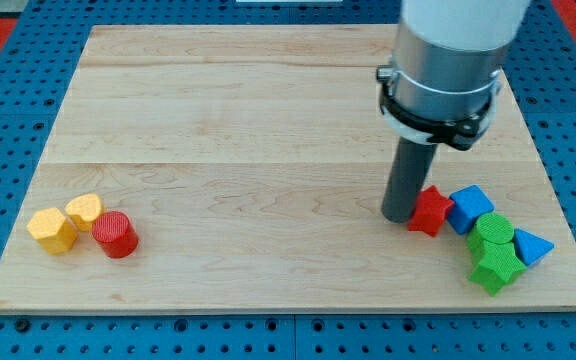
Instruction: Point your arm at yellow hexagon
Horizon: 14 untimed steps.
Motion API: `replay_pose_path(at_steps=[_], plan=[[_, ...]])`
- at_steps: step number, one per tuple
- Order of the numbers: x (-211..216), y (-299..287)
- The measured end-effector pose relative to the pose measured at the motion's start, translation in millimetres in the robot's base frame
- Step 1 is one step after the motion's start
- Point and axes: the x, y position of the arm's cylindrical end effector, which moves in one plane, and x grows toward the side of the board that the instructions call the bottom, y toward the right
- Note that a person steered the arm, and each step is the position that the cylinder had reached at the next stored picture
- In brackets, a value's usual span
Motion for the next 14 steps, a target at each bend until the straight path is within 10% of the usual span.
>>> replay_pose_path(at_steps=[4,10,14], plan=[[-40,-32],[-71,-421],[-53,-423]])
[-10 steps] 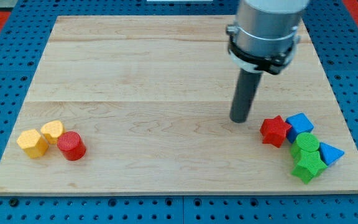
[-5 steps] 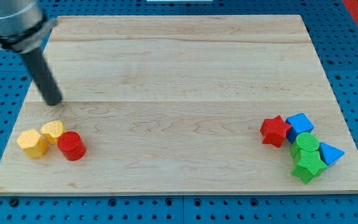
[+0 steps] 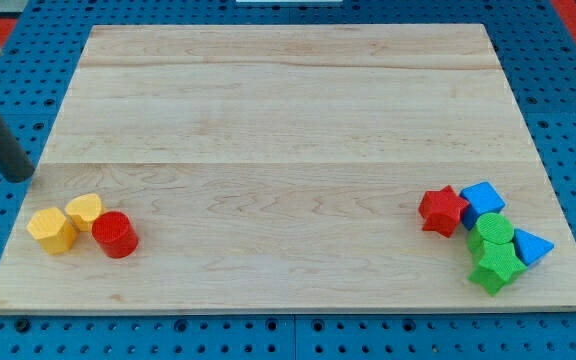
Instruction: Point your arm at yellow hexagon
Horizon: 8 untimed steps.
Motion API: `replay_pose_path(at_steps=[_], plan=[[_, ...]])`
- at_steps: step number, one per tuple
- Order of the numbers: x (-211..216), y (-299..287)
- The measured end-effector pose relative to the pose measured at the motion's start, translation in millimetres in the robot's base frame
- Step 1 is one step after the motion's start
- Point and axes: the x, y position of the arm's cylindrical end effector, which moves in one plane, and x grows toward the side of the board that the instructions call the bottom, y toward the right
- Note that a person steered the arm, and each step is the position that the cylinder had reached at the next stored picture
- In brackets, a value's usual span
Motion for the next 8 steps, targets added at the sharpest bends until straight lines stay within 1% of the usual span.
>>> replay_pose_path(at_steps=[2,7,8], plan=[[7,0],[54,0],[57,8]])
